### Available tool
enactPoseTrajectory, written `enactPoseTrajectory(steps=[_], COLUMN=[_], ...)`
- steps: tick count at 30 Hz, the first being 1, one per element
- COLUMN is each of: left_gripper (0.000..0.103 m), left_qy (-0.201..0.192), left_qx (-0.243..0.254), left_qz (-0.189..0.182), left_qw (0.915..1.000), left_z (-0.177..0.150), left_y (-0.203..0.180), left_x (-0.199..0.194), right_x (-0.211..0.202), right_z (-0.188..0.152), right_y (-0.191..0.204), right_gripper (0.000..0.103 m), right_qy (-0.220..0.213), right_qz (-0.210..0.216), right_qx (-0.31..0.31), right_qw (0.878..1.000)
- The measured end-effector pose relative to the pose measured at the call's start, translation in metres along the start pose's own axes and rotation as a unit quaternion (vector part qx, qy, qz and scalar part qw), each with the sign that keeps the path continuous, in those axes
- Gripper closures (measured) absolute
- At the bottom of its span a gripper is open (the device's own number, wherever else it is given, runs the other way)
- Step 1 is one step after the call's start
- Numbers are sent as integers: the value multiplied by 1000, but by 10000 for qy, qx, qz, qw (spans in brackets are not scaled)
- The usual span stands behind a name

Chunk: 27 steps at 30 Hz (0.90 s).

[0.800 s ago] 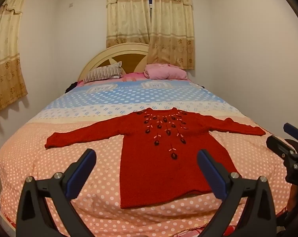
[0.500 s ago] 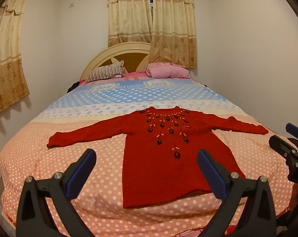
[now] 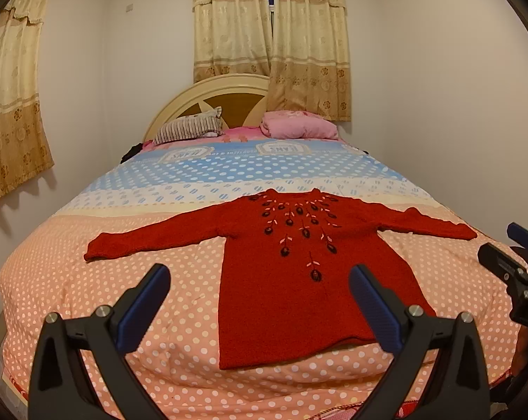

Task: Fold small clothes

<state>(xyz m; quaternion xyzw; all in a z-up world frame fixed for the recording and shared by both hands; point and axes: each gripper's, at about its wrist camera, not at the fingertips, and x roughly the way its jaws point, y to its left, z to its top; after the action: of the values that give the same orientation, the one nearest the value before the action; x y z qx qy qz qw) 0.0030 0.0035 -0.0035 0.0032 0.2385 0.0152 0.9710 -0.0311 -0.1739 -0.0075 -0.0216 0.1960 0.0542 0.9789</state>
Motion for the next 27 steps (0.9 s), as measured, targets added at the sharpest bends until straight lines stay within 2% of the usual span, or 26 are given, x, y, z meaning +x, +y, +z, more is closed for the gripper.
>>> enactPoseTrajectory(steps=[27], left_gripper=[0], left_qy=[-30], left_qx=[-23], left_qz=[21], left_qw=[10000], left_z=[2], left_y=[2], left_x=[-1], right_x=[2], right_z=[1], right_y=[1], right_gripper=[1], right_qy=[30], right_qz=[7], right_qx=[10], right_qw=[10000])
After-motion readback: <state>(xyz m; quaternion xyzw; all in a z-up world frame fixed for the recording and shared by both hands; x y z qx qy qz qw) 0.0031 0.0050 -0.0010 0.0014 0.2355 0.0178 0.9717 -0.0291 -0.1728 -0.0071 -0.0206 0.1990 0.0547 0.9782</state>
